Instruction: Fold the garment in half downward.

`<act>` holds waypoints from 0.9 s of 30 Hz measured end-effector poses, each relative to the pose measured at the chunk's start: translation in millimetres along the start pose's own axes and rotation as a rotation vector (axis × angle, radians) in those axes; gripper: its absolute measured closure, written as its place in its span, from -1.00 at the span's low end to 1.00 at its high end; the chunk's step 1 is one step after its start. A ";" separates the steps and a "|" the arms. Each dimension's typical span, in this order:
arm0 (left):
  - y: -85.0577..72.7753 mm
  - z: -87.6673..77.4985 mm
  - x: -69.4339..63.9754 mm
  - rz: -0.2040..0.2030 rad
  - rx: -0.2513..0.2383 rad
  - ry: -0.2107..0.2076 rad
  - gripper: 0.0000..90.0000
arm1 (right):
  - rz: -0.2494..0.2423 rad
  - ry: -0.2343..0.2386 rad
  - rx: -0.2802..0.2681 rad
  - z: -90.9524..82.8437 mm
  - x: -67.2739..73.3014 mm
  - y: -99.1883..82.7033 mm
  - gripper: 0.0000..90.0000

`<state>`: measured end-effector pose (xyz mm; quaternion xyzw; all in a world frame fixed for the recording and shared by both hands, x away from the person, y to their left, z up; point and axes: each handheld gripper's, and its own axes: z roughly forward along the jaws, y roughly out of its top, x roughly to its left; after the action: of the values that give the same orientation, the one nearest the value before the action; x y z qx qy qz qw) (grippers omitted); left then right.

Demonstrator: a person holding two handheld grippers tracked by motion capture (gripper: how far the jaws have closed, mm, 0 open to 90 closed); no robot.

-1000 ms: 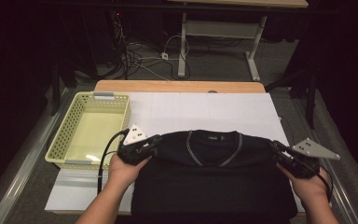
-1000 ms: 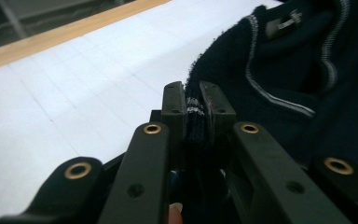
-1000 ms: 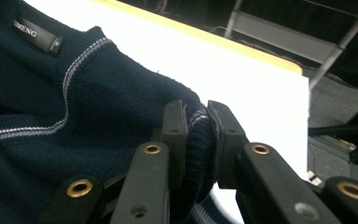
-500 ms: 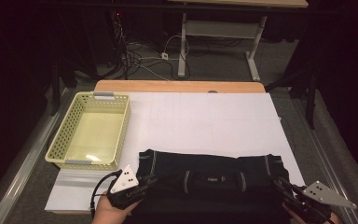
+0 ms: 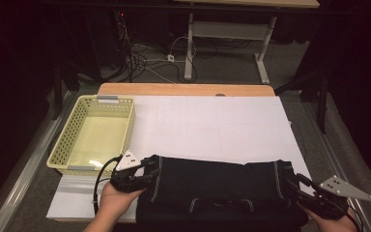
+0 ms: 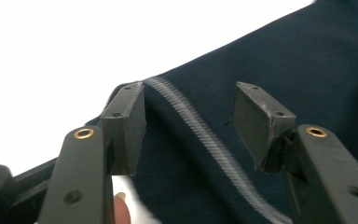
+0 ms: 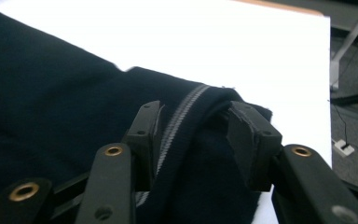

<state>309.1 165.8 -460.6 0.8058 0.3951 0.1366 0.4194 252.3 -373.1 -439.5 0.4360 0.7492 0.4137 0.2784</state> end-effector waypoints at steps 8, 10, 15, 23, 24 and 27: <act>-9.0 28.9 10.5 -0.084 0.060 0.080 -0.25 | 0.062 -0.019 0.072 32.3 -23.1 -1.4 -0.02; -9.0 32.9 11.9 -0.095 0.078 0.116 -0.43 | 0.076 -0.032 0.091 40.0 -27.7 -0.1 -0.13; -5.4 40.4 13.1 -0.103 0.113 0.119 -0.53 | 0.104 -0.039 0.113 57.2 -37.2 8.3 -0.23; -4.3 41.8 17.3 -0.151 0.125 0.106 -0.48 | 0.112 -0.025 0.101 76.3 -34.3 26.4 -0.28; -4.3 41.5 17.6 -0.153 0.124 0.107 -0.43 | 0.102 -0.027 0.116 79.4 -32.1 26.7 -0.30; -4.6 40.7 18.1 -0.152 0.118 0.101 -0.23 | 0.098 -0.048 0.164 86.7 -30.7 20.7 -0.44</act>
<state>341.0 157.8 -491.0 0.7891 0.4830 0.1212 0.3597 342.7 -361.8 -463.5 0.5032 0.7514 0.3537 0.2389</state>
